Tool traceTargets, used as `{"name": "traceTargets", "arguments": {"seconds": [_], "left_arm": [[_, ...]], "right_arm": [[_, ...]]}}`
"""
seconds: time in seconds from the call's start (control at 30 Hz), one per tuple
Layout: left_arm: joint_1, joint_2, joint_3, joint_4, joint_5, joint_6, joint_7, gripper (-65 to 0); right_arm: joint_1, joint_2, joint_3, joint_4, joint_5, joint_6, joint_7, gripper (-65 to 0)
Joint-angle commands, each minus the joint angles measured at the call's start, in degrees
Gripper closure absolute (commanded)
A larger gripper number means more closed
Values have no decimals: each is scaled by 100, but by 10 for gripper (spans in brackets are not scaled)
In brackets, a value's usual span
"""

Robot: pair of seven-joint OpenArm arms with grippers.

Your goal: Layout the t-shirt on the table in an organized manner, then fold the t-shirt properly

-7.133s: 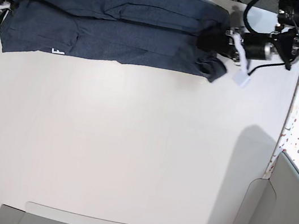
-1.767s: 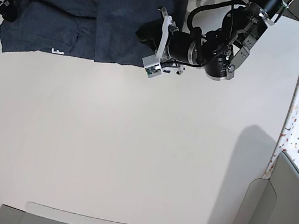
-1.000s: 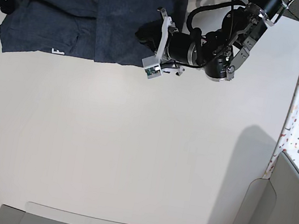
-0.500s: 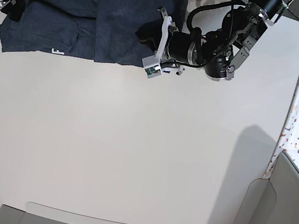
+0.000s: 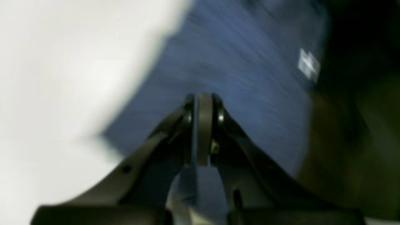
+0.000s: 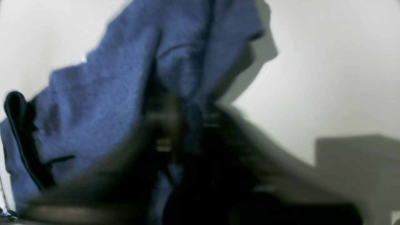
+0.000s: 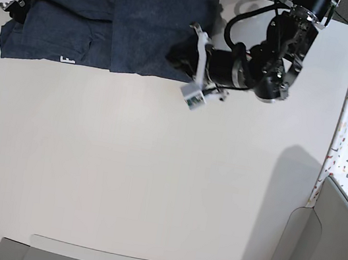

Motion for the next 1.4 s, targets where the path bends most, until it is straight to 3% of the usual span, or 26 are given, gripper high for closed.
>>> {"name": "traceTargets", "arguments": {"seconds": [0.0, 0.1, 0.17, 0.33, 0.5, 0.8, 1.0, 1.2, 1.37], "left_arm": [[81, -20, -360, 104, -94, -35, 139, -3], [432, -28, -1468, 60, -68, -44, 332, -3], [749, -257, -2030, -45, -59, -35, 350, -4], [1267, -776, -2531, -827, -59, -26, 253, -4], [1549, -1004, -2294, -1337, -68, -26, -274, -4], [1487, -995, -1468, -1364, -68, -17, -344, -4], [1109, -995, -984, -1601, -68, 756, -397, -4], [661, -987, -676, -2190, -68, 783, -643, -4], [248, -784, -668, -2788, -68, 783, -652, -4]], "right_arm": [[-58, 55, -91, 21, -327, -7, -314, 0], [-58, 46, -152, 144, -327, -7, -314, 0], [-49, 11, -161, 425, -327, -7, -314, 0], [-23, -270, -205, 1410, -327, -7, -314, 0], [-14, -437, -847, 2227, -327, -7, -314, 0], [118, -842, -2385, 3529, -344, -7, -305, 0], [452, -877, -3880, 3581, -362, -7, -288, 0], [812, -1035, -5181, 3564, -397, -7, -279, 0], [962, -1158, -5946, 3564, -1048, -7, -279, 0]]}}
